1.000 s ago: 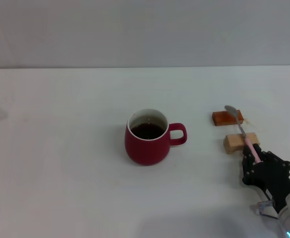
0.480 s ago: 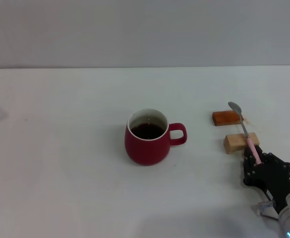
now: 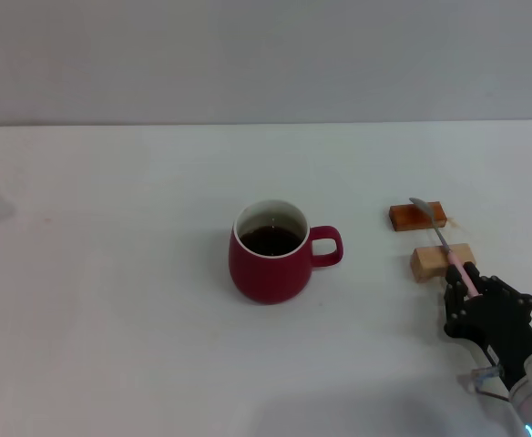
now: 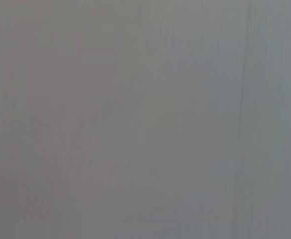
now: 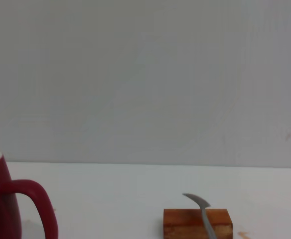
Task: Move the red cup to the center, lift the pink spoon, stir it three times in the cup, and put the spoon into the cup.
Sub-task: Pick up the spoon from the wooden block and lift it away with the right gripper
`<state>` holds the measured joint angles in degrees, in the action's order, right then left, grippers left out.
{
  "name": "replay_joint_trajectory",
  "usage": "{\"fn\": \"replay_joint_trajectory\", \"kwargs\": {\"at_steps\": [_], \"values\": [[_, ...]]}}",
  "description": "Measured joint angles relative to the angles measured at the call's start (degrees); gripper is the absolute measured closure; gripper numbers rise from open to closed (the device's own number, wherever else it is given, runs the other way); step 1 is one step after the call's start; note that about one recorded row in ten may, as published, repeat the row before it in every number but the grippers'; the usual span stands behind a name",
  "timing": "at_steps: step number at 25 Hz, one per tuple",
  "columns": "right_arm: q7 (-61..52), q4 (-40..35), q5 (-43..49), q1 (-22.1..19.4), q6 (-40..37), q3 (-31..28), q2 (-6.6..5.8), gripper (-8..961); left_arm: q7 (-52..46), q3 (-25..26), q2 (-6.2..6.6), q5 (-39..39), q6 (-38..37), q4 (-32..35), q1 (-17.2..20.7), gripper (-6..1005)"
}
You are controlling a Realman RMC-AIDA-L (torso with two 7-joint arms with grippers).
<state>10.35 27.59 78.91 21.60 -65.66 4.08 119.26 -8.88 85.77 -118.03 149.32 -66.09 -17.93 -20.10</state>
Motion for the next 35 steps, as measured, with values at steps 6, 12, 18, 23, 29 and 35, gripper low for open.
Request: {"fn": "replay_joint_trajectory", "kwargs": {"at_steps": [6,12,18,23,29,35], "values": [[0.1,0.1,0.0,0.2,-0.8,0.2,0.01,794,0.0,0.0,0.0,0.0,0.0,0.0,0.1,1001],[0.2,0.2,0.3,0.0,-1.2,0.3,-0.01,799,0.0,0.0,0.0,0.0,0.0,0.0,0.0,1001],[0.2,0.3,0.3,0.0,-1.8,0.3,-0.07,801,0.0,0.0,0.0,0.1,0.0,0.0,-0.2,1001],[0.3,0.3,0.3,0.3,-2.1,0.3,-0.09,803,0.0,0.0,0.0,0.1,0.0,0.0,-0.3,1001],[0.9,0.3,0.4,0.5,-2.1,0.3,-0.09,805,0.0,0.0,0.0,0.1,0.0,0.0,-0.3,1001],[3.1,1.2,0.4,0.5,-2.4,-0.2,-0.1,806,0.0,0.0,0.0,0.1,0.0,0.0,-0.4,1001]]}}
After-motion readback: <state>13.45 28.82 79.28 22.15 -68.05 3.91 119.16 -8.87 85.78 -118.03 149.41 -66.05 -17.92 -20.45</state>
